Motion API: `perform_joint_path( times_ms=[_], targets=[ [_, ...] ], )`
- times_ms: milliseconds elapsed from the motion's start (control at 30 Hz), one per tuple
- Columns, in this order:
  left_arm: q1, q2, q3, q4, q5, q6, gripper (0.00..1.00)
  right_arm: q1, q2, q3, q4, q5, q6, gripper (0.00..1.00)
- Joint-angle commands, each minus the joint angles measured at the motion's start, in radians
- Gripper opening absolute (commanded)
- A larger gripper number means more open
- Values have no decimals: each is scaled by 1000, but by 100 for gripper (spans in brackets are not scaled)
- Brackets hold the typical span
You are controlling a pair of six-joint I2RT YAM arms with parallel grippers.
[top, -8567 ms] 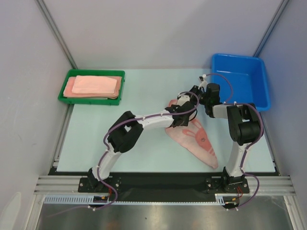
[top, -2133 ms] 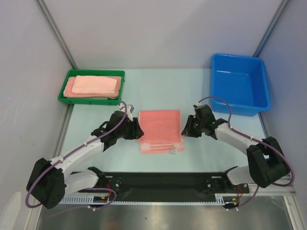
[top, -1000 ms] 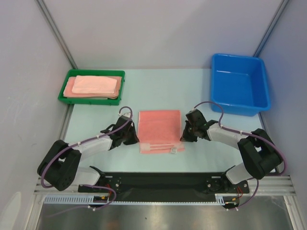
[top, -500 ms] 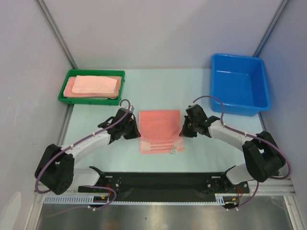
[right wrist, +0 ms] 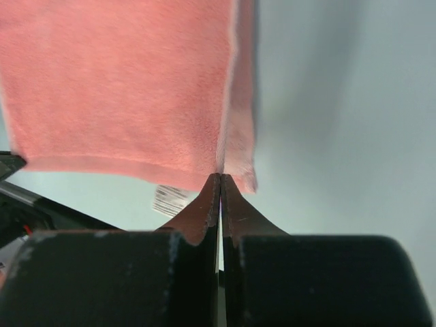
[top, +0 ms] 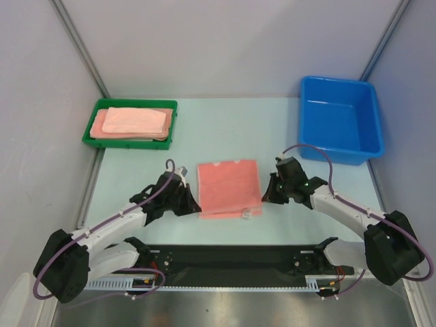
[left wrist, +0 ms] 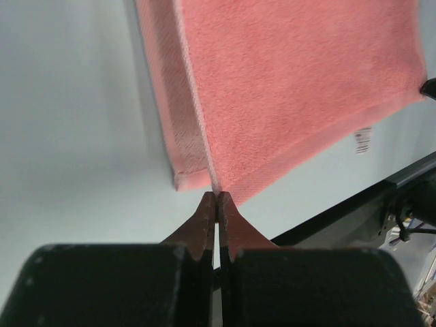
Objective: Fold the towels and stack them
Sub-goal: Fold the towel
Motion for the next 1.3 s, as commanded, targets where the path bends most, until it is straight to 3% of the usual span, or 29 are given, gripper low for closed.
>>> perform_joint_path(
  times_ms=[0,267,633,900,1267],
  targets=[
    [-18,-26,-73,88,29,-71,0,8,-28,-90,75,-27,23,0],
    [-24,78,-122,182,60,-67,0,11,-2,-94,105,-42,19,0],
    [-24,71,-81,74,-18,-13,0,20,-31,-162,152,-84,55,0],
    [-22,60,76,-87,-112,30,0,3,-56,4,18,-114,12,0],
    [-22,121,-52,10,-109,25,0,31,-133,-265,155,-111,98,0]
  ],
)
